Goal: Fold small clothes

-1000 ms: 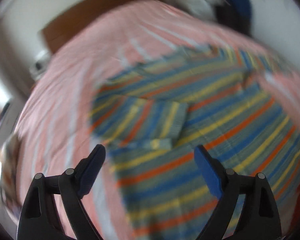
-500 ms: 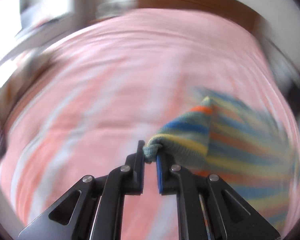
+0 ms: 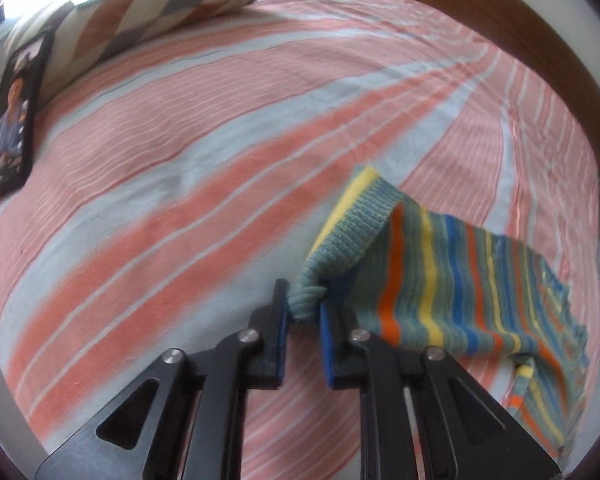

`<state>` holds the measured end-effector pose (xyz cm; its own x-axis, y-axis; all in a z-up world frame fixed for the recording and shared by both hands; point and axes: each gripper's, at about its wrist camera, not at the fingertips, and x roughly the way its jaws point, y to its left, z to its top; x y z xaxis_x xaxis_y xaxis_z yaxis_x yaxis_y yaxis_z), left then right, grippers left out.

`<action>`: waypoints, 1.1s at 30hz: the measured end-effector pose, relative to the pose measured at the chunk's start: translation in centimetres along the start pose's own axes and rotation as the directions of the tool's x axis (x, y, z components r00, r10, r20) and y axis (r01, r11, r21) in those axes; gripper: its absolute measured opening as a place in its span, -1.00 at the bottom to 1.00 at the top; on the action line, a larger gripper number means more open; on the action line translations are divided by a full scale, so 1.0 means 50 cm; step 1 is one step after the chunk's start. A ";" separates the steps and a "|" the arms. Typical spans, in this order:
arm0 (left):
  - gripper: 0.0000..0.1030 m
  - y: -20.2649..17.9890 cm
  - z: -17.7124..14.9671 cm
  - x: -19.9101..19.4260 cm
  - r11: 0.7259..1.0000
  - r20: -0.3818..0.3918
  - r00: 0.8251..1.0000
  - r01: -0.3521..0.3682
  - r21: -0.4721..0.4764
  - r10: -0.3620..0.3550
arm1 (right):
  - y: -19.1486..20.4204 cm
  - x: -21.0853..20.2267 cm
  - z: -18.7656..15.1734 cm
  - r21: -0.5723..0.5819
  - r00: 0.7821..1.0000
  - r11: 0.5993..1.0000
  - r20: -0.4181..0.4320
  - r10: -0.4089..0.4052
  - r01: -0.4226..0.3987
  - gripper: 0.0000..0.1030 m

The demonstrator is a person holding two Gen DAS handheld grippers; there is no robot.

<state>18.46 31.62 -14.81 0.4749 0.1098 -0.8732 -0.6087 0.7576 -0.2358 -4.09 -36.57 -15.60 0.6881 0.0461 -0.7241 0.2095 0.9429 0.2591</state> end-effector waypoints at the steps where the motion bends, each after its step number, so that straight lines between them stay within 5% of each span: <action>1: -0.65 0.013 0.000 -0.012 0.999 0.014 0.999 -0.044 -0.001 0.044 | 0.001 0.000 0.000 -0.004 1.000 1.000 -0.001 -0.001 0.001 0.02; 5: -0.29 0.026 0.001 -0.075 0.988 0.074 0.988 -0.142 0.068 0.137 | 0.007 -0.007 0.021 -0.023 1.000 0.999 -0.020 -0.025 0.024 0.02; 8: 0.15 -0.046 0.011 -0.120 0.968 0.077 0.997 -0.033 0.249 0.014 | 0.018 -0.017 0.075 -0.047 1.000 0.999 -0.020 -0.002 0.001 0.13; 10: 0.42 -0.126 0.019 -0.134 0.920 0.018 0.996 0.068 0.385 -0.082 | 0.041 -0.010 0.143 -0.098 0.999 0.995 -0.029 0.023 -0.026 0.22; 14: 0.46 -0.336 0.027 -0.114 0.765 -0.108 0.977 0.211 0.609 -0.184 | 0.118 0.046 0.289 -0.225 0.996 0.971 -0.055 0.072 -0.083 0.25; 21: 0.46 -0.577 0.014 0.024 0.601 -0.103 0.994 0.110 0.791 -0.046 | 0.242 0.279 0.509 -0.335 0.964 0.921 -0.237 0.122 -0.199 0.25; 24: 0.46 -0.622 0.010 0.078 0.564 -0.114 0.993 0.095 0.820 -0.001 | 0.277 0.380 0.569 -0.375 0.952 0.907 -0.297 0.079 -0.193 0.25; 27: 0.46 -0.651 -0.002 0.124 0.493 -0.092 0.995 0.061 0.868 0.040 | 0.309 0.470 0.608 -0.415 0.935 0.888 -0.352 0.046 -0.200 0.25; 29: 0.46 -0.660 -0.008 0.150 0.441 -0.090 0.994 0.051 0.896 0.067 | 0.328 0.520 0.617 -0.447 0.927 0.870 -0.373 0.029 -0.207 0.25; 33: 0.46 -0.653 -0.026 0.156 0.381 -0.092 0.994 0.063 0.923 0.058 | 0.346 0.603 0.612 -0.476 0.909 0.857 -0.416 -0.022 -0.198 0.25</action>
<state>41.21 6.89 -14.49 0.3784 0.0943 -0.9208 0.3845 0.8889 0.2490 41.53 -28.99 -13.40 0.3316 0.1588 -0.9300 -0.2876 0.9558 0.0607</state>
